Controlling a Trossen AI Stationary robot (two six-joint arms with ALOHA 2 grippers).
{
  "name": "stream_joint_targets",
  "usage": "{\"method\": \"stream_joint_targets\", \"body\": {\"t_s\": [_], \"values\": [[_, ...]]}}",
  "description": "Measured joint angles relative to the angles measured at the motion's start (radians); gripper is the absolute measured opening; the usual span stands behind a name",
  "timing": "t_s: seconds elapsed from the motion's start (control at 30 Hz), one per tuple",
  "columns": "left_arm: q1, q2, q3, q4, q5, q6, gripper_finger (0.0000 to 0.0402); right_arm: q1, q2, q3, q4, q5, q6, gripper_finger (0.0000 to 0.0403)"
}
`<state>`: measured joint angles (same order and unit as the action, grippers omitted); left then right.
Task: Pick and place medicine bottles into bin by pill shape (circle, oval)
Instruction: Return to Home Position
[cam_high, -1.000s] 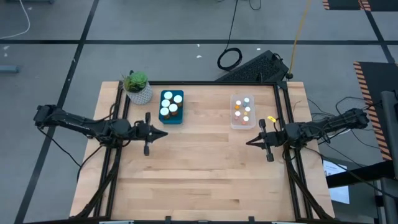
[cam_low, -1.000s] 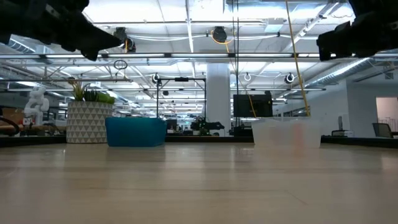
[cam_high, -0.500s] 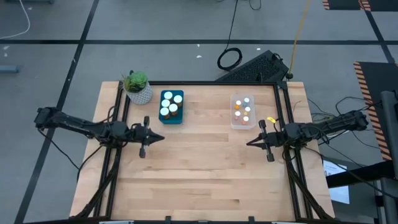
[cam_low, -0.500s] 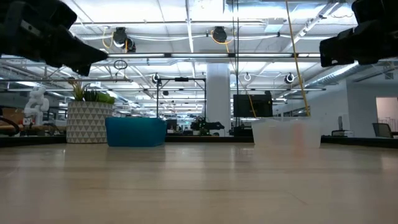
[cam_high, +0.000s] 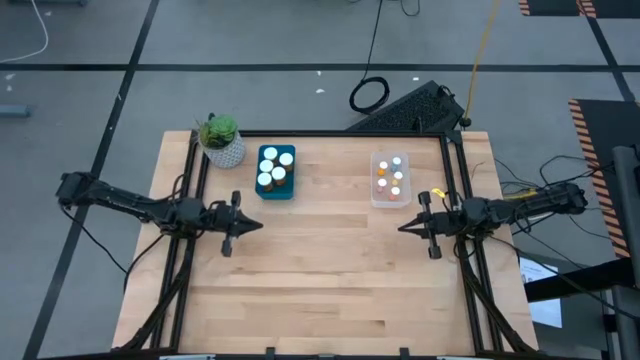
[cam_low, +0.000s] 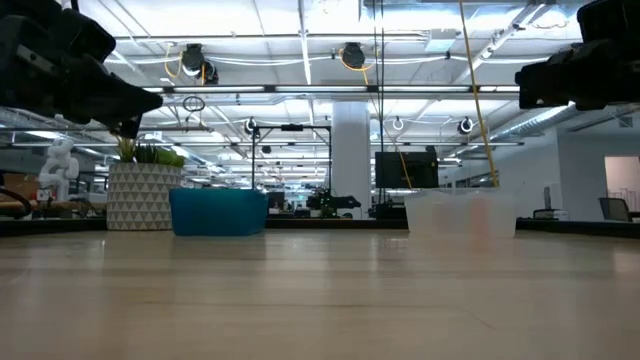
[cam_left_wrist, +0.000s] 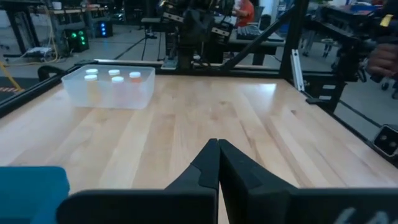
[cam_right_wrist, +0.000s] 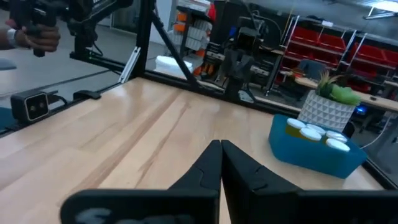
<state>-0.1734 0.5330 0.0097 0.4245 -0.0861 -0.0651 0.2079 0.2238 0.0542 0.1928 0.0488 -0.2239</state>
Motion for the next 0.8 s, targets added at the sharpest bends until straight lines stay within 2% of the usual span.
{"method": "stream_joint_targets", "body": {"t_s": [0.53,0.8], "values": [[-0.065,-0.060,0.000,-0.049,-0.006,0.030,0.0004,-0.008,-0.127,-0.003,-0.068,-0.010,-0.020,0.0000],[-0.052,-0.109,0.000,-0.048,0.027,0.082,0.0004,-0.008,-0.208,-0.004,-0.149,-0.027,-0.038,0.0000]]}}
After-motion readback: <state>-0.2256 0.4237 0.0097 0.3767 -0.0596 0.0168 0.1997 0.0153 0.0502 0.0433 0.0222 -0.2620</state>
